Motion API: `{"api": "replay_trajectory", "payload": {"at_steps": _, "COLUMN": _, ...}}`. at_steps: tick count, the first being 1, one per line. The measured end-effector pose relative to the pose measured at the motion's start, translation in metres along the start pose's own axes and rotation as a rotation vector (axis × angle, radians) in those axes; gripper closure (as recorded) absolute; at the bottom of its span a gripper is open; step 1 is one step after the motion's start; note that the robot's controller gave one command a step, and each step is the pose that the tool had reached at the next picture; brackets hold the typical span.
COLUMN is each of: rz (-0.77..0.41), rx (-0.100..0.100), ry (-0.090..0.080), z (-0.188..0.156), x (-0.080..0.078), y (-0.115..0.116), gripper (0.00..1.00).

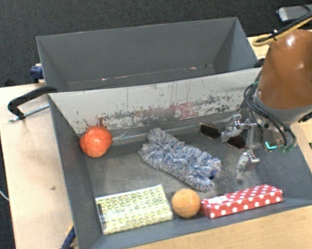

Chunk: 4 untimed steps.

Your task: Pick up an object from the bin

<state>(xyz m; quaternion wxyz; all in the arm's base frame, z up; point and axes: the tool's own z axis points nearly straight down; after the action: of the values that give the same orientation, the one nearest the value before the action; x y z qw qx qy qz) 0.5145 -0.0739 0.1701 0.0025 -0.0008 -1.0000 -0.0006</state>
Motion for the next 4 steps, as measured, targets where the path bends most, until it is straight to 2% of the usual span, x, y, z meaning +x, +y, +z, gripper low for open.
{"api": "replay_trajectory", "payload": {"at_steps": 1, "rz": -0.001, "rx": 0.001, "ry": -0.006, "z": -0.003, "x": -0.001, "y": 0.0, "gripper": 0.0}}
{"api": "replay_trajectory", "payload": {"at_steps": 2, "rz": -0.032, "rx": 0.004, "ry": -0.02, "z": 0.033, "x": -0.036, "y": 0.024, "gripper": 0.0}}
{"api": "replay_trajectory", "payload": {"at_steps": 3, "rz": -0.048, "rx": -0.004, "ry": -0.008, "z": 0.063, "x": -0.052, "y": 0.03, "gripper": 0.0}}
{"api": "replay_trajectory", "payload": {"at_steps": 4, "rz": 0.081, "rx": 0.002, "ry": -0.008, "z": 0.089, "x": -0.042, "y": 0.043, "gripper": 1.0}}
